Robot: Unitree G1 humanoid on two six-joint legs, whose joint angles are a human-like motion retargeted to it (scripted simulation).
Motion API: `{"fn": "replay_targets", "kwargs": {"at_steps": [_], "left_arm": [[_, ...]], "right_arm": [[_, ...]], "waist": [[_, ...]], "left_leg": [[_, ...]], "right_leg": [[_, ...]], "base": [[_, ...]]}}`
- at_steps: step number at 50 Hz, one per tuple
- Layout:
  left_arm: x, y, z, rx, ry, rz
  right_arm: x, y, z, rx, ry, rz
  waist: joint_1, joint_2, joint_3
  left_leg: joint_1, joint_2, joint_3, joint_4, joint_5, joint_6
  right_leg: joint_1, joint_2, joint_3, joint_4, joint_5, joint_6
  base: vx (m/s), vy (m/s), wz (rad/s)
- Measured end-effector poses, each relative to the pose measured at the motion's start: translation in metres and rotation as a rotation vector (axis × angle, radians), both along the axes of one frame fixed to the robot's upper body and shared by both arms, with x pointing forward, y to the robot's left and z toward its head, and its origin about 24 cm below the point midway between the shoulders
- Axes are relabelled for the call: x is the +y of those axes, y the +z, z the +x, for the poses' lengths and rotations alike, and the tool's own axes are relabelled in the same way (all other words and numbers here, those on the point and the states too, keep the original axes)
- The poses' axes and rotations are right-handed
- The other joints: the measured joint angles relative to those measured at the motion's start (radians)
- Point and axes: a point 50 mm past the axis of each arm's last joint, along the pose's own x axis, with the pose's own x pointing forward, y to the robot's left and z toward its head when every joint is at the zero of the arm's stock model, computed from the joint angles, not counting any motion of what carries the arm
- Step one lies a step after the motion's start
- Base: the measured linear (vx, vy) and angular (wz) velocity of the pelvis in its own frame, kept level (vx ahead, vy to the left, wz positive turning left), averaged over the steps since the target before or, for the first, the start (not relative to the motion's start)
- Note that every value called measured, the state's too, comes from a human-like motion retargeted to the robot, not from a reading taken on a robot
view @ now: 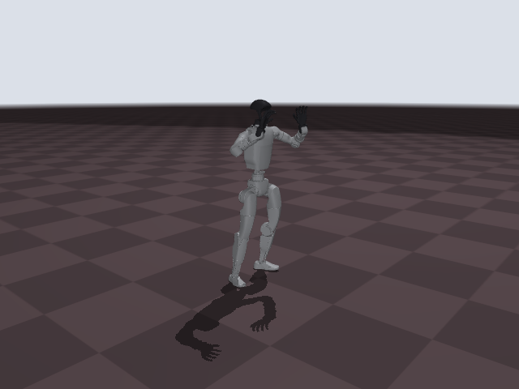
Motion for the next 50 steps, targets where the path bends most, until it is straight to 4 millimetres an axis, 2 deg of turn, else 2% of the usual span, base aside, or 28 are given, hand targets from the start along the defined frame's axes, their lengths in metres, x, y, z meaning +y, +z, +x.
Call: {"fn": "replay_targets", "kwargs": {"at_steps": [5,7,9,10,12,14,15,16,18,20,23,25,26,28,32,35,38,40,44,47,50], "left_arm": [[0.0,0.003,-0.003,-0.012,-0.011,-0.007],[-0.003,0.01,-0.004,-0.035,-0.02,0.006],[-0.01,0.025,-0.002,-0.074,-0.017,0.034],[-0.017,0.036,0.001,-0.1,-0.005,0.053],[-0.04,0.073,0.022,-0.148,0.08,0.1],[-0.059,0.112,0.05,-0.165,0.257,0.121],[-0.061,0.131,0.061,-0.166,0.371,0.11],[-0.059,0.143,0.074,-0.112,0.463,0.067],[-0.053,0.163,0.087,0.04,0.567,-0.061],[-0.051,0.175,0.089,0.243,0.458,-0.263],[-0.065,0.193,0.074,0.347,0.062,-0.553],[-0.078,0.203,0.062,0.301,-0.069,-0.578],[-0.084,0.206,0.058,0.271,-0.056,-0.524],[-0.093,0.208,0.055,0.226,0.033,-0.389],[-0.093,0.204,0.057,0.114,0.276,-0.174],[-0.087,0.197,0.063,0.057,0.423,-0.065],[-0.082,0.189,0.07,0.05,0.495,0.009],[-0.078,0.184,0.074,0.073,0.471,0.026],[-0.07,0.174,0.072,0.105,0.307,0.029],[-0.062,0.165,0.06,0.044,0.23,0.075],[-0.052,0.151,0.04,-0.055,0.194,0.132]], "right_arm": [[0.003,0.002,-0.004,-0.027,0.004,-0.023],[0.007,0.009,-0.007,-0.059,0.013,-0.049],[0.013,0.024,-0.008,-0.11,0.011,-0.09],[0.017,0.036,-0.007,-0.141,0.002,-0.113],[0.026,0.07,0.009,-0.201,-0.038,-0.12],[0.042,0.111,0.04,-0.228,-0.084,-0.078],[0.056,0.134,0.054,-0.242,-0.117,-0.063],[0.066,0.151,0.07,-0.22,-0.152,-0.016],[0.078,0.18,0.09,-0.171,-0.254,0.088],[0.076,0.198,0.099,-0.081,-0.346,0.234],[0.065,0.216,0.091,0.01,-0.389,0.43],[0.064,0.225,0.081,-0.007,-0.418,0.446],[0.069,0.23,0.077,-0.032,-0.386,0.429],[0.081,0.234,0.073,-0.046,-0.317,0.351],[0.096,0.234,0.067,-0.146,-0.343,0.177],[0.096,0.229,0.068,-0.204,-0.351,0.141],[0.088,0.222,0.075,-0.168,-0.31,0.176],[0.081,0.218,0.079,-0.129,-0.266,0.21],[0.068,0.204,0.083,-0.087,-0.166,0.23],[0.06,0.188,0.082,-0.08,-0.09,0.197],[0.051,0.167,0.073,-0.093,-0.007,0.15]], "waist": [[0.003,0.001,0.008],[0.007,0.003,0.007],[0.014,0.006,0.0],[0.019,0.008,-0.005],[0.025,-0.002,-0.018],[0.007,-0.012,-0.04],[-0.007,-0.01,-0.051],[-0.016,-0.002,-0.06],[-0.024,0.01,-0.072],[-0.017,0.012,-0.081],[0.009,0.005,-0.083],[0.02,-0.002,-0.081],[0.02,-0.003,-0.079],[0.011,-0.004,-0.078],[-0.012,0.006,-0.077],[-0.02,0.01,-0.081],[-0.017,0.007,-0.086],[-0.015,0.005,-0.086],[-0.017,0.006,-0.081],[-0.019,0.006,-0.071],[-0.018,0.002,-0.057]], "left_leg": [[0.003,-0.001,0.005,-0.002,-0.001,0.0],[0.004,-0.001,0.007,-0.004,-0.001,-0.001],[0.005,0.0,0.009,-0.004,-0.001,-0.002],[0.005,0.0,0.009,-0.004,-0.001,-0.002],[0.003,0.003,0.01,0.0,0.0,-0.005],[-0.003,0.005,0.009,0.002,0.005,-0.007],[-0.007,0.005,0.008,0.002,0.008,-0.007],[-0.012,0.006,0.007,0.003,0.011,-0.007],[-0.02,0.007,0.008,0.003,0.016,-0.007],[-0.027,0.007,0.011,0.001,0.021,-0.011],[-0.034,0.004,0.015,-0.005,0.025,-0.012],[-0.038,0.001,0.01,-0.008,0.025,-0.004],[-0.039,0.0,0.005,-0.006,0.024,-0.008],[-0.042,0.001,-0.009,-0.001,0.022,-0.016],[-0.047,0.005,-0.036,0.01,0.017,-0.031],[-0.044,0.007,-0.042,0.009,0.016,-0.032],[-0.041,0.006,-0.041,0.007,0.015,-0.025],[-0.039,0.006,-0.039,0.007,0.014,-0.023],[-0.035,0.008,-0.036,0.01,0.011,-0.024],[-0.03,0.01,-0.031,0.01,0.01,-0.021],[-0.025,0.012,-0.023,0.008,0.008,-0.015]], "right_leg": [[-0.001,0.0,0.005,0.0,0.0,0.001],[0.0,0.0,0.006,-0.001,0.0,0.001],[0.0,0.001,0.006,-0.003,0.0,0.0],[0.001,0.001,0.006,-0.003,0.001,-0.001],[0.0,0.003,0.006,-0.004,0.004,-0.002],[-0.002,0.004,0.002,-0.006,0.009,-0.002],[-0.004,0.004,-0.001,-0.006,0.012,-0.001],[-0.007,0.004,-0.004,-0.007,0.015,0.0],[-0.014,0.004,-0.007,-0.008,0.02,0.003],[-0.023,0.004,-0.008,-0.008,0.024,0.008],[-0.034,0.003,-0.007,-0.009,0.027,0.016],[-0.034,0.0,-0.012,-0.014,0.027,0.019],[-0.03,-0.001,-0.018,-0.015,0.025,0.022],[-0.019,-0.001,-0.033,-0.02,0.021,0.024],[0.0,0.002,-0.059,-0.023,0.015,0.017],[0.005,0.005,-0.066,-0.021,0.012,0.014],[0.007,0.004,-0.064,-0.021,0.011,0.015],[0.008,0.004,-0.062,-0.022,0.01,0.012],[0.01,0.006,-0.056,-0.02,0.009,0.002],[0.008,0.008,-0.048,-0.015,0.007,-0.005],[0.004,0.009,-0.037,-0.009,0.005,-0.009]], "base": [[0.0,0.0,0.0],[0.0,0.0,0.0],[0.0,0.0,0.0],[0.0,0.0,0.0],[0.0,0.0,0.0],[0.0,0.0,0.0],[0.0,0.0,0.0],[0.0,0.0,0.0],[0.0,0.0,0.0],[0.0,0.0,0.0],[0.0,0.0,0.0],[0.0,0.0,0.0],[0.03,-0.01,0.25],[0.03,-0.01,0.37],[0.03,0.0,0.33],[0.0,0.0,0.0],[0.0,0.0,0.0],[0.0,0.0,0.0],[0.0,0.0,0.0],[0.0,0.0,0.0],[0.0,0.0,0.0]]}}
